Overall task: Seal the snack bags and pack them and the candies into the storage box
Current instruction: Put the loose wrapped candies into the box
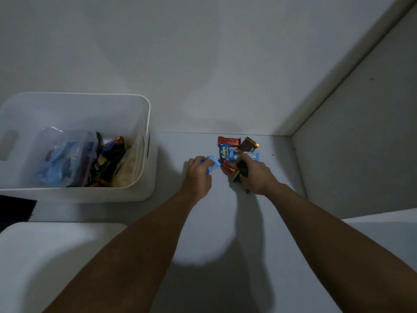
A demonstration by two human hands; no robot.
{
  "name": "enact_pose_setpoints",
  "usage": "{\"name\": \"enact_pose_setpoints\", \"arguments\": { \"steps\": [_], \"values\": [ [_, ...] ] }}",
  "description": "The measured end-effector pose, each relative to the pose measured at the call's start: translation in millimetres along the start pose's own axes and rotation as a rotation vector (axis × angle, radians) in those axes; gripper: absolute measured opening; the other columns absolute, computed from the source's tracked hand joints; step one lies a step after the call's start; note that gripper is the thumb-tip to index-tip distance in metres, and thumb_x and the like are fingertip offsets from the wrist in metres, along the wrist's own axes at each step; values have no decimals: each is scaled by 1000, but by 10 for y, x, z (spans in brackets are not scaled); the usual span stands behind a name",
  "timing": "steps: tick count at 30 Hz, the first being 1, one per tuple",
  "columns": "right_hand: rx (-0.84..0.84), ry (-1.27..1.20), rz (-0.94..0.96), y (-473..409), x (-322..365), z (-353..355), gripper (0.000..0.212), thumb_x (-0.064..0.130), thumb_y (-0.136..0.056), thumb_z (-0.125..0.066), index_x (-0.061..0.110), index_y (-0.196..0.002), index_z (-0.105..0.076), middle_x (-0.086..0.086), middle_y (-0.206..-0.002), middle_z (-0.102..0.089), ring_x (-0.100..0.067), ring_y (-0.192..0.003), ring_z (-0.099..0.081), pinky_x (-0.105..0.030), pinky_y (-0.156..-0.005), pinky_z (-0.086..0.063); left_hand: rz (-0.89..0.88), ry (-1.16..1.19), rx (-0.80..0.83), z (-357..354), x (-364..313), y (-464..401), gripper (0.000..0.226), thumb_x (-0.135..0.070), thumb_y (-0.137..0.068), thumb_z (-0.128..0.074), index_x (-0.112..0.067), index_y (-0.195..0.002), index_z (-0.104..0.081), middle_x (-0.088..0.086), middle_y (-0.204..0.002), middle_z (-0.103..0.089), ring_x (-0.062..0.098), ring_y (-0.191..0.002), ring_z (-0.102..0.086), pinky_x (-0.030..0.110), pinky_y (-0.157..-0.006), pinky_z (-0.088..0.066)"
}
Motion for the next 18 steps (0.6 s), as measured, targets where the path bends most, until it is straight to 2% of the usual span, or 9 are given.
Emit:
{"name": "enact_pose_setpoints", "arguments": {
  "steps": [3, 6, 11, 12, 15, 16, 18],
  "values": [
    [22, 48, -19, 71, 64, 158, 65, 13, -79, -72, 27, -133, -38, -11, -125, -54, -20, -90, -49, -30, -70, -43, 41, 22, -11, 257, -108, -23, 40, 8, -81, -55, -4, -119, -62, 16, -115, -57, 28, -105, -47, 27, -91, -40],
    [0, 51, -22, 164, 195, 386, 63, 13, -75, -74, 25, -127, -41, -14, -118, -55, -27, -86, -54, -36, -64, -52, 55, 42, -43, 589, -213, -76, 37, 6, -82, -57, -6, -116, -64, 15, -108, -59, 28, -104, -49, 24, -86, -39],
    [-49, -39, 22, 313, 616, 744, 61, 11, -69, -76, 26, -118, -45, -11, -112, -55, -32, -90, -57, -36, -52, -54, 60, 113, -127, 1200, -378, -147, 31, 3, -77, -62, -7, -105, -70, 16, -98, -61, 31, -93, -55, 19, -74, -34],
    [-66, -81, 37, 334, 733, 815, 61, 9, -68, -77, 25, -118, -45, -11, -112, -55, -33, -92, -57, -37, -53, -55, 61, 129, -131, 1326, -404, -163, 31, 4, -76, -61, -7, -104, -70, 17, -100, -61, 31, -93, -55, 18, -74, -34],
    [-127, -140, 130, 394, 1158, 1023, 63, 10, -66, -80, 21, -119, -48, -8, -115, -59, -31, -101, -58, -43, -80, -56, 77, 181, -156, 1710, -414, -168, 30, 3, -78, -60, -8, -105, -69, 16, -107, -62, 25, -92, -57, 15, -73, -35],
    [-140, -164, 153, 413, 1315, 1072, 63, 10, -66, -81, 20, -119, -48, -7, -116, -59, -30, -102, -58, -43, -81, -56, 95, 204, -174, 1839, -379, -151, 29, 2, -79, -60, -8, -105, -69, 15, -109, -62, 22, -91, -57, 13, -72, -35],
    [-135, -222, 187, 438, 1641, 1114, 63, 10, -66, -83, 22, -117, -48, -8, -117, -56, -31, -100, -58, -41, -71, -58, 139, 242, -211, 2080, -266, -84, 28, 2, -80, -60, -8, -105, -68, 12, -111, -63, 17, -89, -55, 12, -72, -36]
  ]
}}
Point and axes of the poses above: each hand's wrist, its own y-axis away from the middle knuckle, its own z-axis out of the back of the hand, x = y × z, the point moved 9 cm from there along -y, towards the middle knuckle
